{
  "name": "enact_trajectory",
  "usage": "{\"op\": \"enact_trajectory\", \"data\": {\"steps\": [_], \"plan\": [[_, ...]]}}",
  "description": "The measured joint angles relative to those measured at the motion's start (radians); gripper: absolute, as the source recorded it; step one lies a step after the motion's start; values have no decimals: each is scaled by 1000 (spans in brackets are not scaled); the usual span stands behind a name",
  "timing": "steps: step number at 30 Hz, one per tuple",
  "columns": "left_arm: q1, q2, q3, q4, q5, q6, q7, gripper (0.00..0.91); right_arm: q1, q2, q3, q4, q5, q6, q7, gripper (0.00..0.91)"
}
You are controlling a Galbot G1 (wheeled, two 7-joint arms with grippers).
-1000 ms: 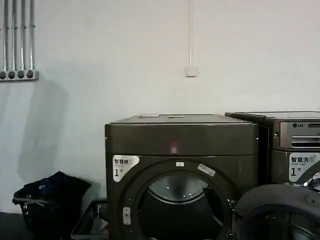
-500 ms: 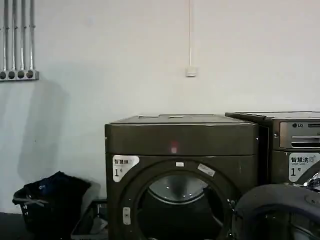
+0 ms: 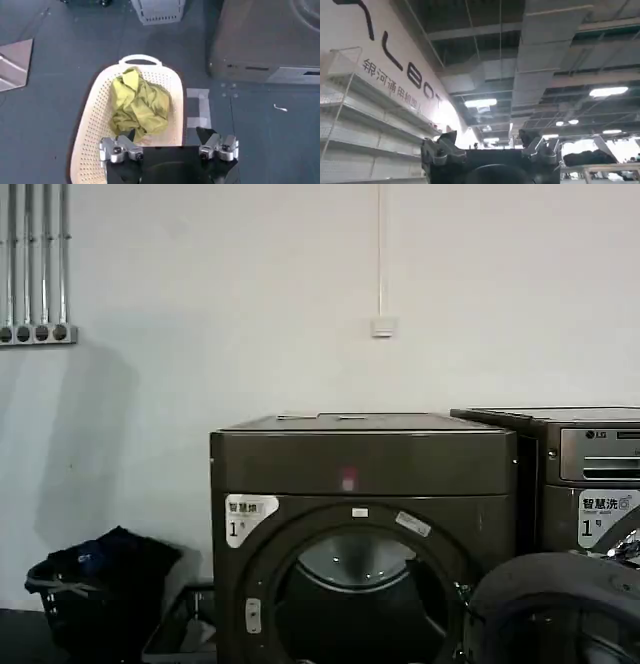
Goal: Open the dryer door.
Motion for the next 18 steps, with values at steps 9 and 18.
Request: {"op": "enact_trajectory", "data": {"steps": [9, 18], "plan": [[-3, 13, 3, -5, -13, 0, -2, 907, -3, -2, 4, -9, 0, 2, 0, 907], [2, 25, 7, -5, 15, 0, -3, 907, -11, -6, 9, -17, 0, 7, -2, 907]]}}
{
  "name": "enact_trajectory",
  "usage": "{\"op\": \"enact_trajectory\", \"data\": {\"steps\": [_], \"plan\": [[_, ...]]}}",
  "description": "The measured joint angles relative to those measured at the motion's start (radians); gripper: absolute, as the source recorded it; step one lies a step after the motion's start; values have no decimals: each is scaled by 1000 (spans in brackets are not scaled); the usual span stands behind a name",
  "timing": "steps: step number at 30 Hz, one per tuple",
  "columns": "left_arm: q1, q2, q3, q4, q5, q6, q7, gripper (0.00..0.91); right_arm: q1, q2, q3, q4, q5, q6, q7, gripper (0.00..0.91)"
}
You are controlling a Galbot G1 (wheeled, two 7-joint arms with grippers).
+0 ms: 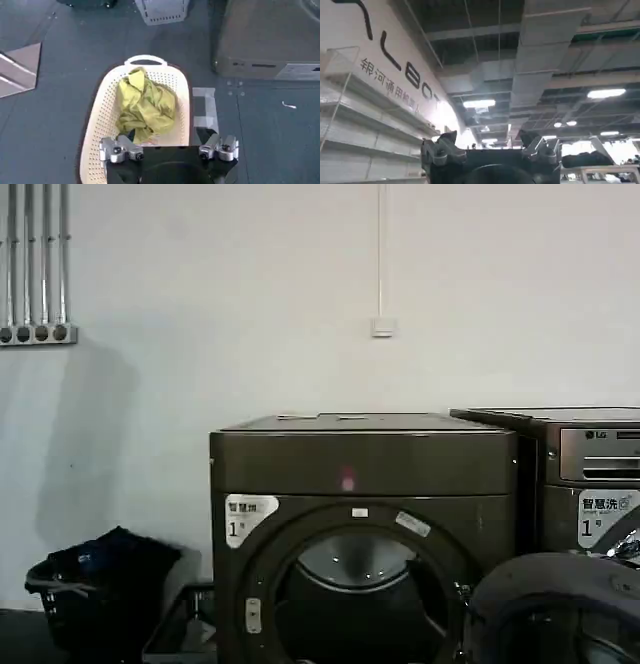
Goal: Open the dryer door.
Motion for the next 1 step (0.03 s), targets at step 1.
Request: {"op": "enact_trajectory", "data": {"steps": [1], "plan": [[0, 1, 0, 0, 1, 0, 0, 907, -1, 0, 0, -2, 0, 1, -1, 907]]}}
